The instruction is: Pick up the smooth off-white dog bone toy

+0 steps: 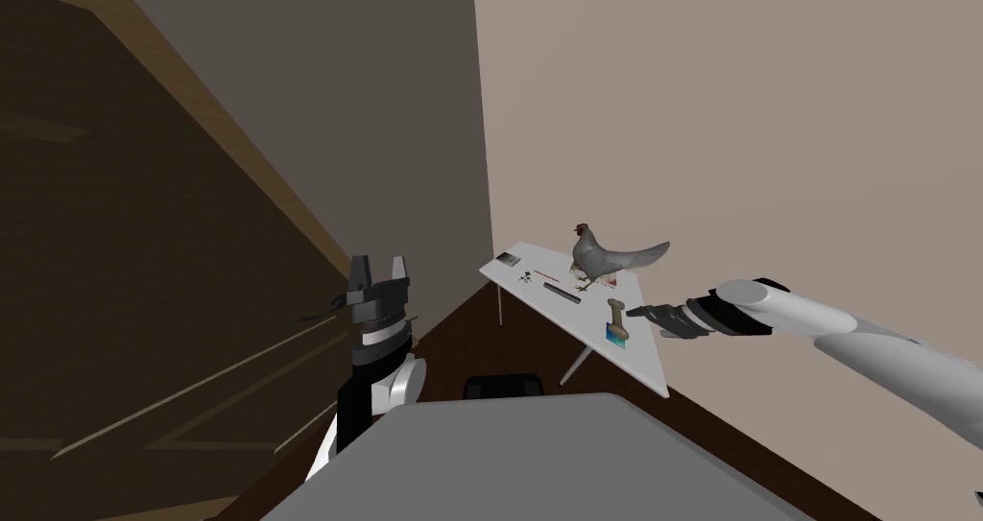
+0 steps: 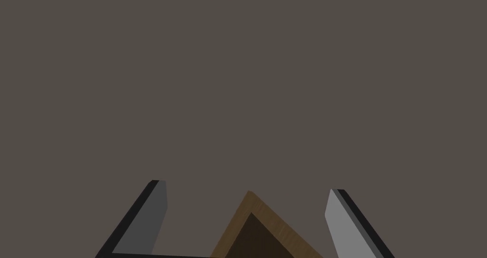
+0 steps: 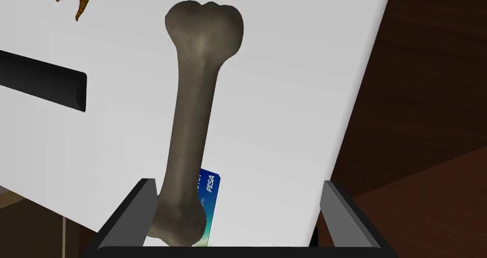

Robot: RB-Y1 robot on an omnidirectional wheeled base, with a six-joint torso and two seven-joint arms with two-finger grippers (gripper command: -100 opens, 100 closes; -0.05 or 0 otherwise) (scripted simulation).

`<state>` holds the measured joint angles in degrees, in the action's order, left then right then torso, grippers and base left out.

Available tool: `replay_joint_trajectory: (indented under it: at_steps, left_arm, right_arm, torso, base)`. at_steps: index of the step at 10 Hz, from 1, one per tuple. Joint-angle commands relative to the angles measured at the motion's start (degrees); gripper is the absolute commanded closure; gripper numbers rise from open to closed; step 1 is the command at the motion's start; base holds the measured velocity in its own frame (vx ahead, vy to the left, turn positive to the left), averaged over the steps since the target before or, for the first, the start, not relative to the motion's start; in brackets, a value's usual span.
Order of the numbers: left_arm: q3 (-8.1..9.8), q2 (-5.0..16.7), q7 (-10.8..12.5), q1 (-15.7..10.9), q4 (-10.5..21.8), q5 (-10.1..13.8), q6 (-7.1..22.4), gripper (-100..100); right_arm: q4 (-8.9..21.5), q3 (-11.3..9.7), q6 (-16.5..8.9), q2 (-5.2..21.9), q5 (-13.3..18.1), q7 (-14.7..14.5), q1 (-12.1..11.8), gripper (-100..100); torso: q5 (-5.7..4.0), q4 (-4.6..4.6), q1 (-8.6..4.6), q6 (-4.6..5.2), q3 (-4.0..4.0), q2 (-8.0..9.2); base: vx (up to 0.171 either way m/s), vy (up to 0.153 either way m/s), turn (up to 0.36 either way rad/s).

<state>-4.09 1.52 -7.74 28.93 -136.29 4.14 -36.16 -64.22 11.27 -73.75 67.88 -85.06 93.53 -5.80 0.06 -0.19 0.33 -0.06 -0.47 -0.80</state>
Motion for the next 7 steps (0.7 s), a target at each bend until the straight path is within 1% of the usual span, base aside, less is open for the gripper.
replay_joint_trajectory:
  at_steps: [1, 2, 3, 4, 5, 6, 7]
  left_arm:
    - [0.0, 0.0, 0.0, 0.0, 0.0, 0.0, 0.0, 0]
    - [0.0, 0.0, 0.0, 0.0, 0.0, 0.0, 0.0, 0]
    - [0.0, 0.0, 0.0, 0.0, 0.0, 0.0, 0.0, 0]
    - [0.0, 0.0, 0.0, -0.01, 0.0, 0.0, 0.0, 0]
    - [0.0, 0.0, 0.0, -0.01, 0.0, 0.0, 0.0, 0]
    - [0.0, 0.0, 0.0, -0.01, 0.0, 0.0, 0.0, 0]
    - [0.0, 0.0, 0.0, -0.02, 0.01, 0.0, 0.0, 0]
  right_arm:
    - [2.4, 0.06, -1.51, 0.27, -1.62, 1.93, 0.22, -100]
    - [3.6, -0.13, -2.12, 0.29, -2.25, 2.63, 0.2, -100]
    - [4.57, -0.44, -2.57, 0.21, -2.64, 3.15, 0.0, -100]
    - [4.57, -0.44, -2.57, 0.21, -2.64, 3.15, 0.0, -100]
    - [5.32, -0.84, -2.86, 0.02, -2.81, 3.47, -0.33, -100]
    - [4.93, -0.67, -2.64, 0.05, -2.68, 3.32, -0.14, -100]
    - [5.07, -0.73, -2.68, 0.02, -2.69, 3.27, -0.13, 0]
  torso:
    - [0.0, 0.0, 0.0, 0.0, 0.0, 0.0]
    - [0.01, 0.0, 0.04, 0.01, 0.0, 0.01]
    - [0.0, 0.01, -0.02, 0.02, 0.04, 0.09]
    - [-0.02, 0.05, -0.11, 0.03, 0.14, 0.26]
    - [-0.04, 0.1, -0.2, 0.05, 0.27, 0.49]
    - [-0.06, 0.14, -0.24, 0.06, 0.37, 0.66]
    - [-0.05, 0.17, -0.23, 0.07, 0.44, 0.77]
  base:
    - [0.208, 0.073, 0.086]
    - [0.18, 0.051, 0.071]
    - [0.131, 0.023, 0.064]
    - [0.066, 0.001, 0.012]
    - [0.032, -0.005, 0.013]
    - [0.014, -0.002, 0.004]
    - [0.0, 0.0, 0.0]
